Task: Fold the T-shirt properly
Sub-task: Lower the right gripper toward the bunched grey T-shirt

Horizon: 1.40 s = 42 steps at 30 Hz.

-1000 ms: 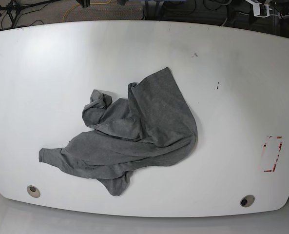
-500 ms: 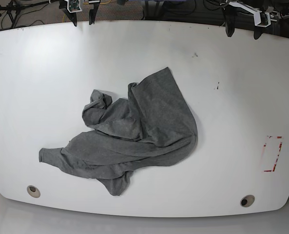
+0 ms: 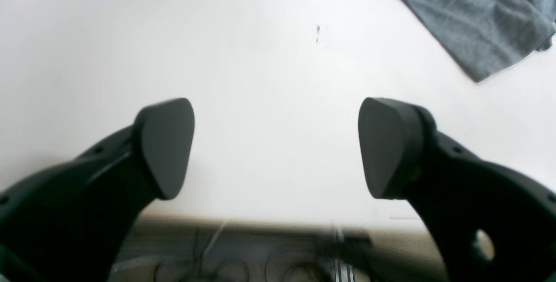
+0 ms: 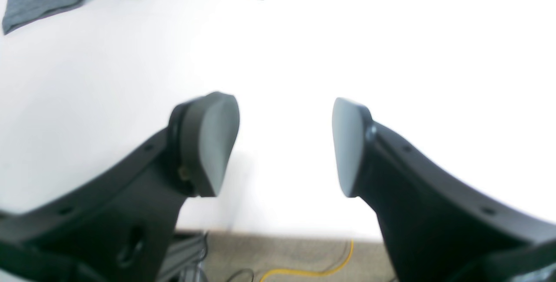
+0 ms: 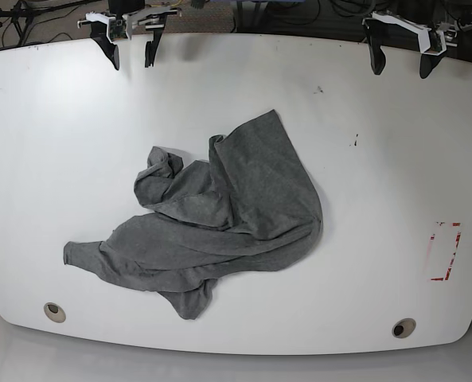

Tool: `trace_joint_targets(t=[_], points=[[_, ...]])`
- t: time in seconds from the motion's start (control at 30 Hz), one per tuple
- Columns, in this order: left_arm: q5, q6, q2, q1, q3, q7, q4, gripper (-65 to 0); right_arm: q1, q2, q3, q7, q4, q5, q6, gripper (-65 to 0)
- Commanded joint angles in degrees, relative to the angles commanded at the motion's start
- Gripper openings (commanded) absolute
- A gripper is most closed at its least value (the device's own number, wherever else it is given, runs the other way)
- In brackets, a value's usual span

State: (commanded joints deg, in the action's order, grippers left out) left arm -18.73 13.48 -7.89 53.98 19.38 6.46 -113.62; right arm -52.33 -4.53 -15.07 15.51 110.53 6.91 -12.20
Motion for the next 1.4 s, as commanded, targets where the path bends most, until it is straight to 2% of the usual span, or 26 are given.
trace_joint_targets(t=[0.3, 0.37, 0.7, 0.77, 1.17, 1.4], points=[[0.1, -0.1, -0.1, -4.4, -0.6, -1.7, 0.4, -18.9, 1.6, 0.2, 0.3, -0.5, -0.1, -0.3, 0.25, -25.4], [0.1, 0.0, -0.1, -5.6, -0.9, -2.8, 0.3, -19.2, 4.9, 0.2, 0.4, -2.6, 0.1, 0.1, 0.82, -24.4], [0.0, 0.0, -0.2, -7.5, -1.4, -2.6, 0.6, -15.9, 15.0, 0.1, 0.2, -10.5, 0.3, 0.2, 0.52, -21.0], [-0.1, -0.2, 0.2, -8.3, -1.0, -2.2, 0.0, -15.7, 18.6, 0.4, 0.1, -13.8, 0.3, 0.3, 1.04, -21.9], [0.0, -0.2, 0.3, -12.0, -1.1, -2.4, 0.1, -16.9, 27.0, 1.8, 2.5, -16.2, -0.1, 0.5, 2.69, -23.3], [0.0, -0.3, 0.5, -13.3, -1.0, -2.4, 0.1, -16.6, 29.2, 1.6, 4.6, -18.1, -0.2, 0.7, 2.39, -23.4]])
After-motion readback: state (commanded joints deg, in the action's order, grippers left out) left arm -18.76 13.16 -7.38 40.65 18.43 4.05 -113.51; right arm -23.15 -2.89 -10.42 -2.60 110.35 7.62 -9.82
